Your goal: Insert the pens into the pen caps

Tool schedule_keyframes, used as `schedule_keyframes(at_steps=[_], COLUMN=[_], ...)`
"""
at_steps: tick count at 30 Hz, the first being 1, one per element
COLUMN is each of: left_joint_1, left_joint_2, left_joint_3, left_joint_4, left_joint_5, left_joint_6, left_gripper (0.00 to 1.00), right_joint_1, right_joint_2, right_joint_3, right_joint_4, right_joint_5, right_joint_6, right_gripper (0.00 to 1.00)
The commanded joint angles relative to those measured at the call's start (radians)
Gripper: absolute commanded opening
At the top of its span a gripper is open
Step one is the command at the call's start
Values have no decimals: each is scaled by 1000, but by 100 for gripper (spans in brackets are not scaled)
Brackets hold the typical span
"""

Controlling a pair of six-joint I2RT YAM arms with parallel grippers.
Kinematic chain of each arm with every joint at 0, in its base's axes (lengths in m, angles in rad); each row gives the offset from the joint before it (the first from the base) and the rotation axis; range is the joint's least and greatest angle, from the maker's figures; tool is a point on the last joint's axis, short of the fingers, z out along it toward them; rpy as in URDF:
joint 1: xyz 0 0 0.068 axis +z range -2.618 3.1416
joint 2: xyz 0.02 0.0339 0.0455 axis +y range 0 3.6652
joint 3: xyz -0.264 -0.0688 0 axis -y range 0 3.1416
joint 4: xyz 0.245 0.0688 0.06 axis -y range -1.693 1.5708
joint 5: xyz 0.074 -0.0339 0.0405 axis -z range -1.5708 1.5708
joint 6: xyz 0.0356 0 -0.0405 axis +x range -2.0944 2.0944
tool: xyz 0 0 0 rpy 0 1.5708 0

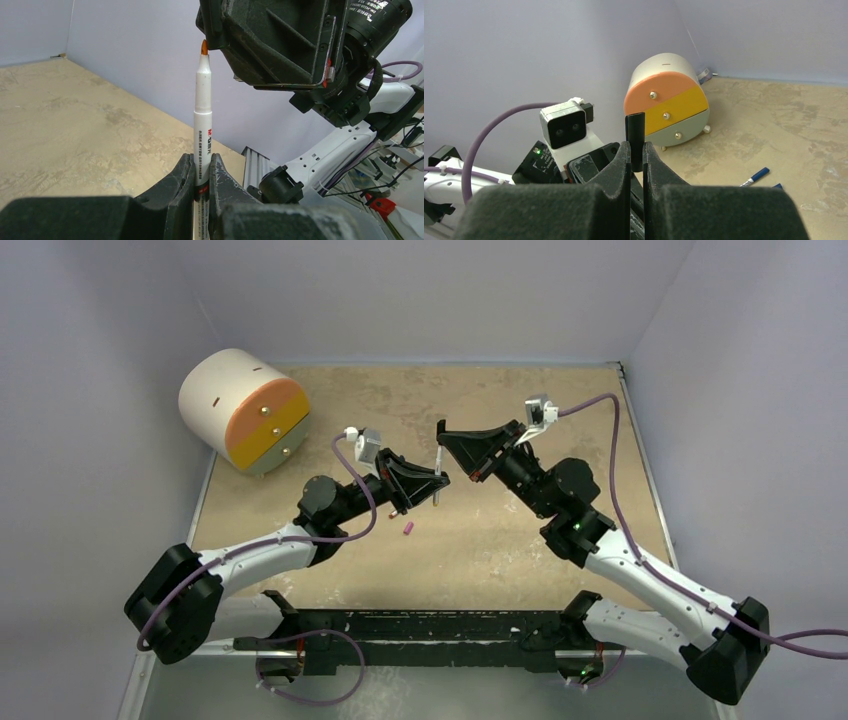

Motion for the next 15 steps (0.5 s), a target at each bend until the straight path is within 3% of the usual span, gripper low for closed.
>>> schedule_keyframes(at_steps=[1,15], left_joint_1=[-9,-17], left_joint_2=[-28,-22], left_joint_3=[41,30], left_joint_4=[47,48], left_joint_5=[17,31], left_joint_6=[9,8], left_gripper=[0,0], right_joint_1=[-3,-3], right_joint_2=[-23,-51], right_joint_3=[8,30], right_joint_4=[46,84], right_joint_5=[9,40], right_joint_6=[-27,-79], right_gripper=[0,0])
